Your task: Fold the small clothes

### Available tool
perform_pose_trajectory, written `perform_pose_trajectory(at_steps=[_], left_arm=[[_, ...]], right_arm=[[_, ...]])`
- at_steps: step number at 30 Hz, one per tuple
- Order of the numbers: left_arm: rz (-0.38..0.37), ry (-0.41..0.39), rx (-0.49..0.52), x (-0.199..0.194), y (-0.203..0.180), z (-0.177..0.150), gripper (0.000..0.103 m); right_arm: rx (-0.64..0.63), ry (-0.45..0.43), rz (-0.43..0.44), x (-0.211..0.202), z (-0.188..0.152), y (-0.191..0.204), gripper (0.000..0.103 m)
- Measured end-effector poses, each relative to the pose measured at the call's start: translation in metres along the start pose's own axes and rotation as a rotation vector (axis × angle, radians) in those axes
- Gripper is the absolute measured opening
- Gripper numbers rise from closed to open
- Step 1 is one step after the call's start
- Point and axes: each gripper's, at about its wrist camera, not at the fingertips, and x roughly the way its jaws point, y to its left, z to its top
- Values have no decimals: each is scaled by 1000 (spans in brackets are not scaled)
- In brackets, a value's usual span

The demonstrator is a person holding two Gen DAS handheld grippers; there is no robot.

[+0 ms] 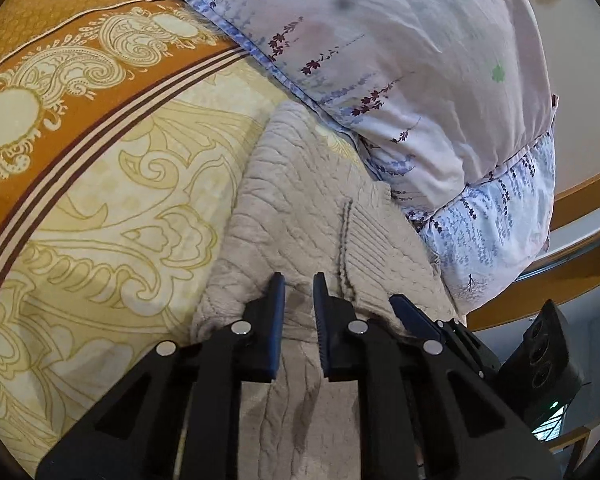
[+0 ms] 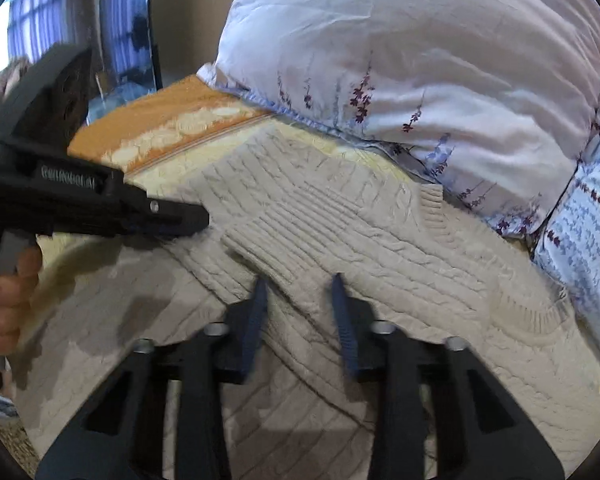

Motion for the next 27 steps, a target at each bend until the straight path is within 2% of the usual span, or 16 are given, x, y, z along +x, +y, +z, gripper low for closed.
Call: perform_pose_trajectory(at_steps=[1, 5, 9, 10, 12, 13, 15, 18, 20, 21, 22, 24, 27], left_arm=[[4, -2, 7, 0, -1, 0, 15], [5, -3, 11, 1, -4, 0, 15], [7, -2, 22, 1, -5, 0, 17], [7, -2, 30, 1, -6, -1, 18], [-6, -3, 44, 0, -9, -1, 30], [-18, -4, 55, 0, -12, -2, 34], [-28, -7, 79, 0, -19, -3, 51], [-18, -16, 134, 0, -31, -8, 64], [-12, -21, 157, -2, -35, -11, 67], [-11, -23, 161, -3, -36, -12, 69], [-14, -24, 162, -4, -36, -12, 69], [-18, -22, 163, -5, -36, -12, 69], [-17, -20, 164, -5, -35, -11, 70]], right_arm=[[21, -11, -4, -3, 1, -4, 6], [179, -104, -1, -30, 0, -31, 6], [439, -279, -41, -88, -22, -82, 6], [541, -338, -70, -111, -39, -101, 6], [666, -379, -116, -130, -65, -123, 6], [761, -379, -146, -140, -91, -137, 6], [855, -328, -157, -137, -119, -151, 6], [1022, -196, -89, -121, -162, -172, 7], [1109, -206, -20, -122, -175, -183, 16], [1149, -224, 15, -124, -179, -189, 37], [1199, -255, 33, -129, -184, -197, 51], [1214, -268, 20, -136, -185, -201, 51], [1203, -237, -3, -132, -179, -206, 50]])
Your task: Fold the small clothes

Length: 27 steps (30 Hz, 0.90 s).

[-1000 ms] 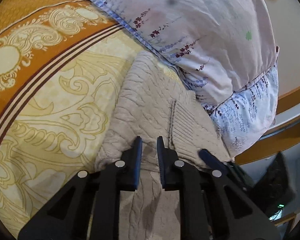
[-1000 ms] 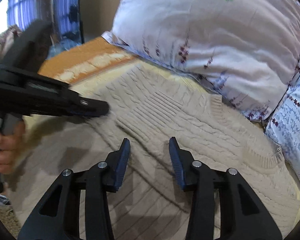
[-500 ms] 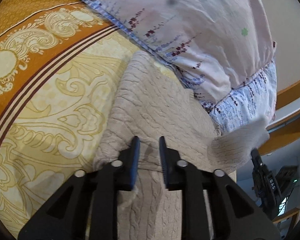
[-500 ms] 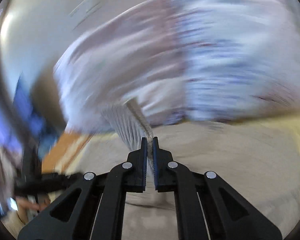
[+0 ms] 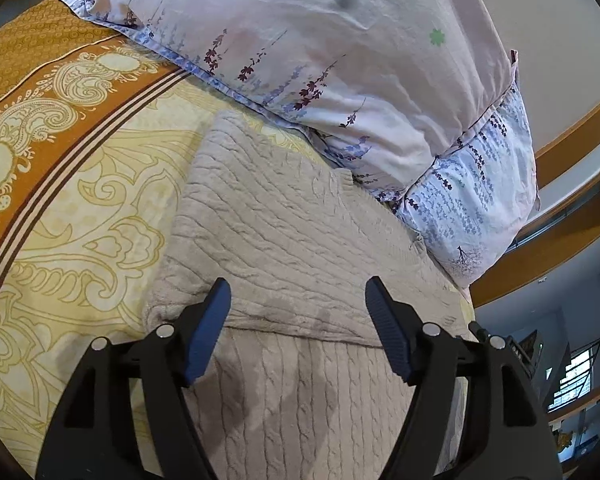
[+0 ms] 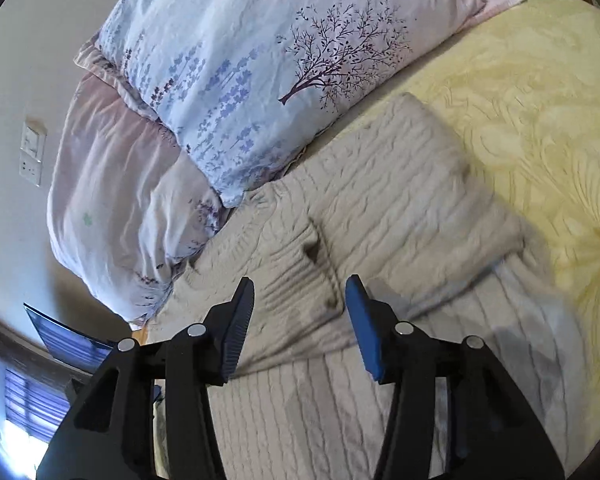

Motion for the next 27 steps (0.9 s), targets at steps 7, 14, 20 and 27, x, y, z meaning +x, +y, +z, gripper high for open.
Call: perform_pose_trajectory(at_steps=[7, 14, 20, 27], left_arm=[[7, 3, 9, 0, -1, -1, 72], [-8, 1, 67, -19, -8, -9, 72], [-9, 7, 147, -51, -4, -32, 72], [-1, 40, 174, -84, 18, -67, 72]], right_arm=[[-33, 84, -19, 21, -4, 1, 11], [-204, -115, -85, -15, 0, 27, 10], [-139, 11, -161, 0, -1, 0, 20], [-153, -39, -112, -76, -14, -25, 56]])
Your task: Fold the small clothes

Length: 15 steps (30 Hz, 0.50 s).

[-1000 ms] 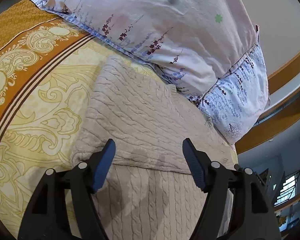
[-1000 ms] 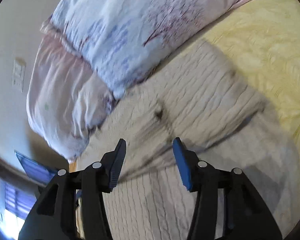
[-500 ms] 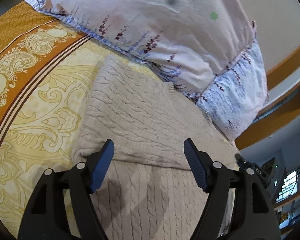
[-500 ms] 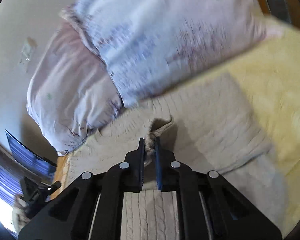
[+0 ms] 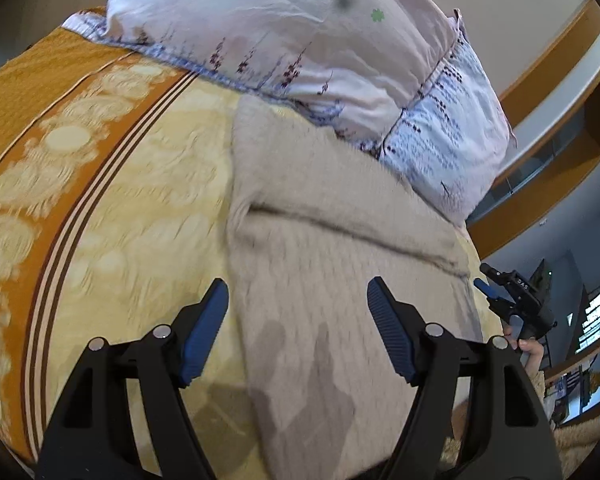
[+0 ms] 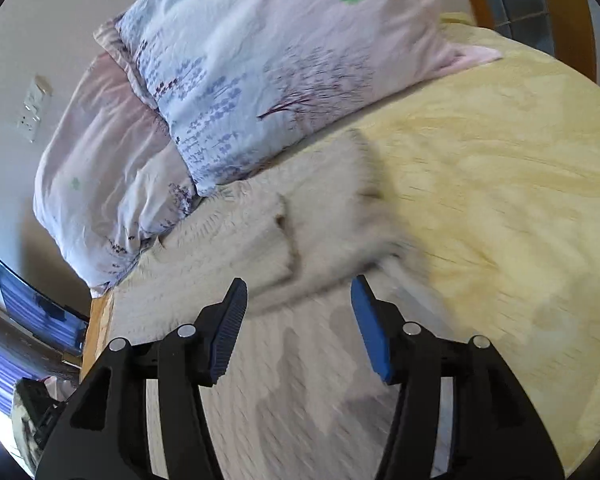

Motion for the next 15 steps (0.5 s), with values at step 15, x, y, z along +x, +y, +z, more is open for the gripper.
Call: perform_pose_trajectory(at_steps=[15], left_arm=[[-173, 40, -64, -17, 6, -67, 54]], right_arm=[[1, 157, 100, -51, -72, -48, 50]])
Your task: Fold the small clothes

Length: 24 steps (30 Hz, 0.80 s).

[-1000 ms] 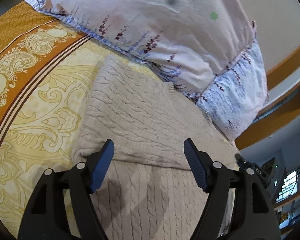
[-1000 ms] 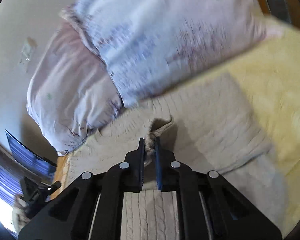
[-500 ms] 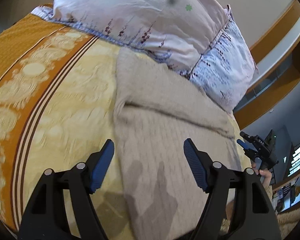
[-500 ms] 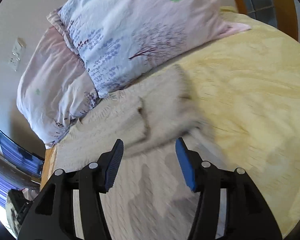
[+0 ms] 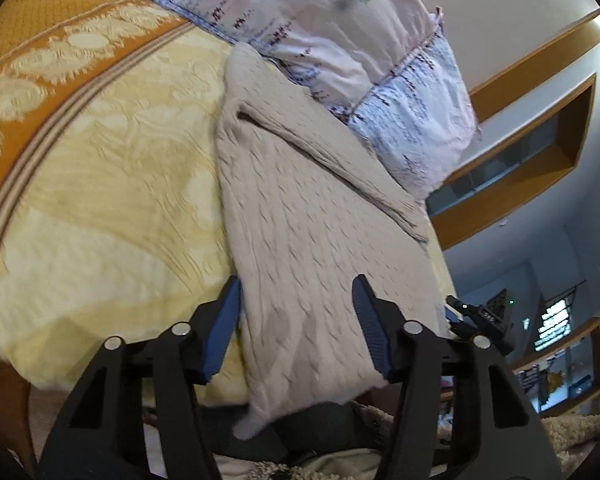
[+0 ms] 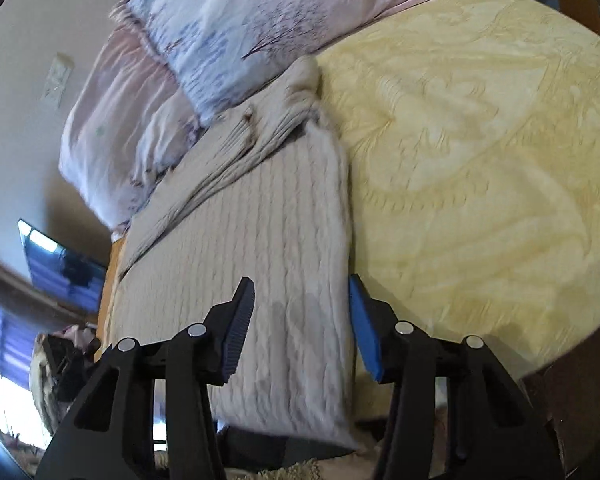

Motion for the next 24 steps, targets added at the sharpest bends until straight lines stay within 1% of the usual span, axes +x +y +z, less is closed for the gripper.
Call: perform_pose_trajectory(at_steps=[1, 2, 3, 7, 10, 13, 14, 17, 21, 22, 23, 24], left_arm=[[-11, 3, 8, -1, -2, -4, 53], [-29, 11, 8, -1, -3, -6, 50], [-66, 23, 4, -1, -3, -11, 46], [-154, 45, 22, -4, -4, -28, 45], [-220, 59, 10, -6, 1, -39, 45], [-258, 74, 5, -7, 5, -48, 45], [-257, 80, 10, -7, 5, -50, 45], [-236, 123, 29, 0, 4, -55, 45], [-166, 194, 56, 20, 0, -64, 45], [-160, 204, 43, 24, 3, -64, 45], [-165, 210, 31, 28, 4, -65, 42], [-170, 217, 20, 32, 5, -65, 39]], right_arm=[[9, 15, 37, -1, -4, -1, 46], [16, 28, 69, -2, -8, -2, 43], [20, 40, 103, -3, -12, -3, 41], [0, 85, 250, -12, -35, -8, 41], [-18, 112, 307, -18, -48, -12, 41], [-33, 157, 295, -18, -60, -18, 41], [-39, 173, 289, -16, -63, -19, 41], [-31, 219, 262, -4, -69, -25, 41], [-18, 243, 252, 8, -74, -30, 40], [-20, 243, 254, 9, -75, -30, 37], [-21, 243, 259, 10, -75, -29, 36], [-24, 242, 264, 9, -75, -29, 32]])
